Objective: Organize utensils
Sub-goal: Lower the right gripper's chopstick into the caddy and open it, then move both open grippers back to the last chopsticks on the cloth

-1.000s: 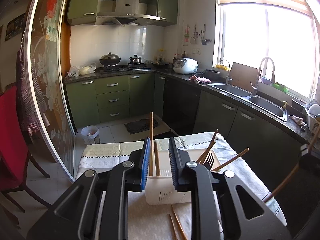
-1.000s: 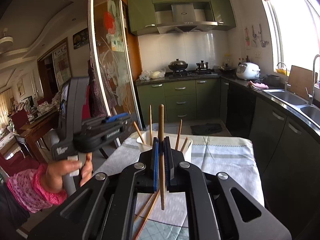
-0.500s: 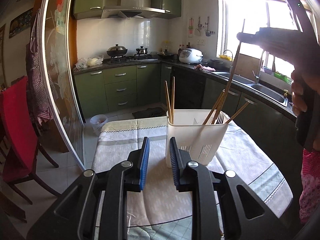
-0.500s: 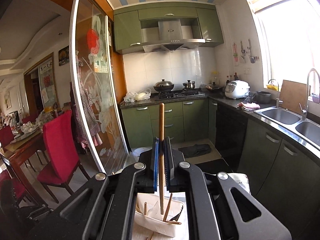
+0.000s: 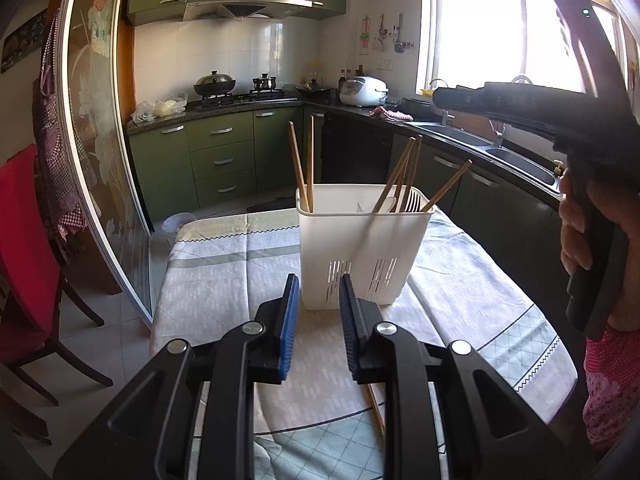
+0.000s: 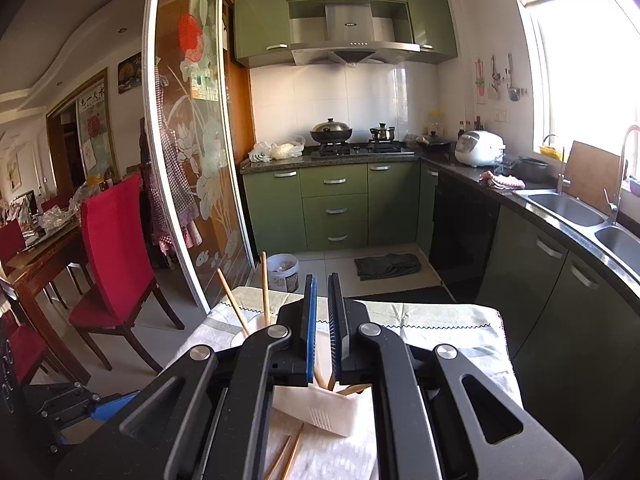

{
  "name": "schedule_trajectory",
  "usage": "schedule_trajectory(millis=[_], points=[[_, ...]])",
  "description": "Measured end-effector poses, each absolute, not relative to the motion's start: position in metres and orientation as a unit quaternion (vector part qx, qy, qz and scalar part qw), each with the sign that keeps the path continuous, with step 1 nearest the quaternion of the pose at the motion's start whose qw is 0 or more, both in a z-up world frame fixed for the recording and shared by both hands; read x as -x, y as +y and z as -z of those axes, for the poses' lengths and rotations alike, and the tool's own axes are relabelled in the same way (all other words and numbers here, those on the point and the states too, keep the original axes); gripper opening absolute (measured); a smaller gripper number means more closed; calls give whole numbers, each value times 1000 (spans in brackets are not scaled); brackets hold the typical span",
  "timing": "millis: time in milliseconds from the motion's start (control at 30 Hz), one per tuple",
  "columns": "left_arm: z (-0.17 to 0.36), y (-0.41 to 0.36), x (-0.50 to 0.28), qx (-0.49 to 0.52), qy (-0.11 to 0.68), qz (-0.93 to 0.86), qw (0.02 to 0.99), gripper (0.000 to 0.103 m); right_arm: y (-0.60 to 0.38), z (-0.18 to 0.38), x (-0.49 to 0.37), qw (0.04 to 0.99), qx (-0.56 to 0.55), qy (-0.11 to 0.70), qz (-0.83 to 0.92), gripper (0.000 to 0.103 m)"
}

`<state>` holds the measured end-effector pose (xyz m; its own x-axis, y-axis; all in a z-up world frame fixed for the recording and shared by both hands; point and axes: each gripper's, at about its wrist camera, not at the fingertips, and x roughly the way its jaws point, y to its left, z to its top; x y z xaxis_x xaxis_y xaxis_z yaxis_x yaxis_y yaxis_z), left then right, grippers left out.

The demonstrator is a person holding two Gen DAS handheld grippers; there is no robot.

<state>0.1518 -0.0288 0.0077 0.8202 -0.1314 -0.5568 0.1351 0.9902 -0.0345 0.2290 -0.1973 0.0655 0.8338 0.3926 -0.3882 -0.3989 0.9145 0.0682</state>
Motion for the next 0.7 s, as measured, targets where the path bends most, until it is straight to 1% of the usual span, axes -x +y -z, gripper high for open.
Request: schedule_trajectory(millis=[33,100,267,367,433,567,700], points=[[-6,-31,-152,-4,294,72,953,20,-199,-65,-218,958,11,197,-210,8],[-1,-38,-151,-3,301,76,951,20,-204,-58,-195,957,13,192,-217,14],[19,-51,-153,-8,336,83,938,21,-225,-23,-136,956,21,203,-211,14],[37,-59,-159,-8,371,84,925,21,-238,5,-113,955,26,225,-190,14],[48,-66,-163,-6,389,84,917,21,-247,24,-103,953,21,243,-181,14],[73,-83,-163,-18,397,78,914,21,-268,56,-96,945,-9,278,-174,14],[94,-92,-169,-14,409,70,910,21,-285,74,-92,938,-30,300,-169,14]])
